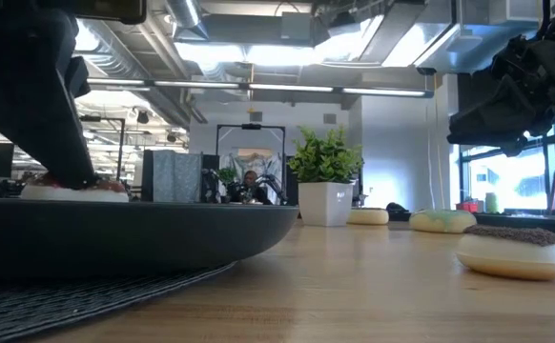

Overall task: Pick & Place donuts
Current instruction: Put the small brown donut on the black plate, then put the small dark brown donut on the black plate

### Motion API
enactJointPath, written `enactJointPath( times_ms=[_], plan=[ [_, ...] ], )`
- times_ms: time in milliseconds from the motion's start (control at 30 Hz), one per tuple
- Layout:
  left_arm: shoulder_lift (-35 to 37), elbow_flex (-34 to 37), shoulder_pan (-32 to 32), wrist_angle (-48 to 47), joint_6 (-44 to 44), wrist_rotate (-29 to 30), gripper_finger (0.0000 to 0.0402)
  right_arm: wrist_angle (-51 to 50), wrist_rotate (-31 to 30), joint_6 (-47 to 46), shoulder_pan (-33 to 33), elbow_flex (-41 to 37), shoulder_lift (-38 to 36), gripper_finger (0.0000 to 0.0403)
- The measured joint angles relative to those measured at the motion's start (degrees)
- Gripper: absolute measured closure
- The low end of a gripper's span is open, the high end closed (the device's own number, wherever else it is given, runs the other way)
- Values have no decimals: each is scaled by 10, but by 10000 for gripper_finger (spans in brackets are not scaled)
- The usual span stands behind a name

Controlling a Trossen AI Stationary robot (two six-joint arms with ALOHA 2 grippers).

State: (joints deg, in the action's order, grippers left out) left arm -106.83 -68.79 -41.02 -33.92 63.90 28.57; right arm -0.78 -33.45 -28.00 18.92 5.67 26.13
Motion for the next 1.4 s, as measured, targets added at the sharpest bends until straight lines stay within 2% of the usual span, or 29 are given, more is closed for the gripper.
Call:
enactJointPath(
  times_ms=[300, 700, 800, 933, 1167, 1300, 1400],
  plan=[
    [0, 0, 4, 1, -2, -18, 360, 0, 0, 0, 0, 0, 0, 271],
    [10, -10, 10, -5, -9, -12, 315, 0, 0, 1, 0, 0, 0, 271],
    [27, -36, 28, 4, -57, -13, 314, 0, 0, 2, 0, 0, 0, 271],
    [29, -68, 78, 35, -185, -42, 316, 0, 0, 3, 0, 0, 0, 271],
    [10, -70, 190, 170, -357, -191, 314, 0, 0, 16, 0, 0, 0, 271],
    [-21, -70, 218, 288, -431, -226, 314, -6, 0, 16, 0, 0, 0, 271],
    [-54, -70, 224, 364, -455, -240, 315, -7, 0, 16, 0, 0, 0, 271]
  ],
)
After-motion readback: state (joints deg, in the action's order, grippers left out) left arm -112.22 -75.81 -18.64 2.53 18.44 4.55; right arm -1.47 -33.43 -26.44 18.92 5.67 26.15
